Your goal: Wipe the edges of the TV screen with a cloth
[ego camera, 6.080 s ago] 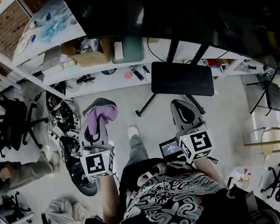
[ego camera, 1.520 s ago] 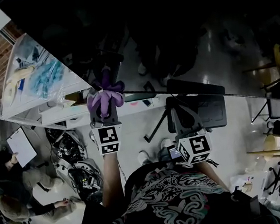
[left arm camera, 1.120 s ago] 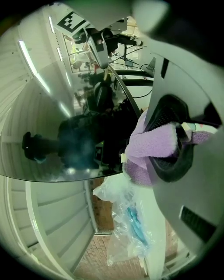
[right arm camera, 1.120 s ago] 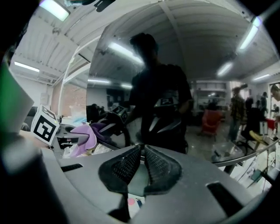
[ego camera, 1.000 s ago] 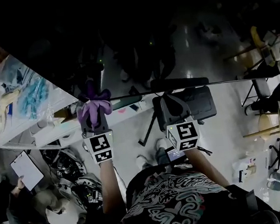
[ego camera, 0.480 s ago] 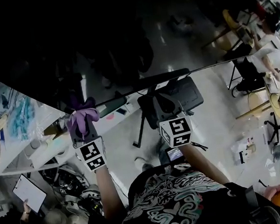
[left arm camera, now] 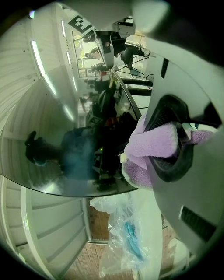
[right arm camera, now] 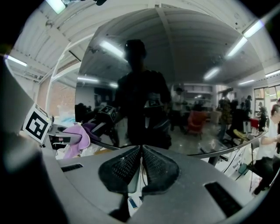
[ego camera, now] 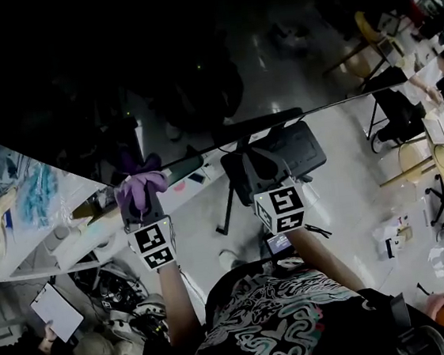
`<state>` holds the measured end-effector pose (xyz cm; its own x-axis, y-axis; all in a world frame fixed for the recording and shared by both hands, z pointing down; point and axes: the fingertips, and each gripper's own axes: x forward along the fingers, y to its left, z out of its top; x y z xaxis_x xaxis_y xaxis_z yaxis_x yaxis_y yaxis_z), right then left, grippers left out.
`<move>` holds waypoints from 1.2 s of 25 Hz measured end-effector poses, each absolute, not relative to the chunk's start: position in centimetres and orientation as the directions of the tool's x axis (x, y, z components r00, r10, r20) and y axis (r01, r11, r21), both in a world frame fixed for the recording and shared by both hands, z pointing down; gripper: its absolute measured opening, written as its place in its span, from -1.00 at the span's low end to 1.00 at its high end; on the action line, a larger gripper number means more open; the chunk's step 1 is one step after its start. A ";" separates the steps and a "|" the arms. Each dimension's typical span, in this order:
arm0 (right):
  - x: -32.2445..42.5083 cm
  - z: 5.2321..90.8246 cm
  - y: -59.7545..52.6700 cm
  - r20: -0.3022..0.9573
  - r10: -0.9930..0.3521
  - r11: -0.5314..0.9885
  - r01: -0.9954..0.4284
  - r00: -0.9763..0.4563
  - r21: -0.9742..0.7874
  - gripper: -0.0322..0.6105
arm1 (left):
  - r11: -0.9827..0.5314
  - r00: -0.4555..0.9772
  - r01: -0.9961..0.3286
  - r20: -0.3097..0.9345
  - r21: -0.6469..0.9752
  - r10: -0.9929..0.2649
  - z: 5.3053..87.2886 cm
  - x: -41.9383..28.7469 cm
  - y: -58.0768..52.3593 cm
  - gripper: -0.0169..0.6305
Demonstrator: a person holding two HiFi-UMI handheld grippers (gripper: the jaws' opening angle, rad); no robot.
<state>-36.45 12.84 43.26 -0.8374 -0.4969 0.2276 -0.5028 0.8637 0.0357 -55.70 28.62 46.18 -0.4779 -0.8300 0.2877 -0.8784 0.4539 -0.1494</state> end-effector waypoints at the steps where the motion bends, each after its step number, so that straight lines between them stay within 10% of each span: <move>1: -36.3 43.3 12.7 0.228 -0.497 0.864 -0.502 -0.837 0.038 -0.79 | 0.450 -0.473 -0.881 0.287 -0.148 -0.833 46.2 -55.5 28.3 -0.74; 30: -33.1 44.6 8.9 0.260 -0.449 0.888 -0.459 -0.855 0.025 -0.79 | 0.370 -0.395 -0.919 0.316 -0.138 -0.863 46.2 -49.4 21.8 -0.74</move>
<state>-33.09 8.87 44.58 -0.8546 -0.4494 0.2600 -0.4594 0.8879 0.0247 -49.42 21.82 46.21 -0.3950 -0.8626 0.3162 -0.9187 0.3702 -0.1379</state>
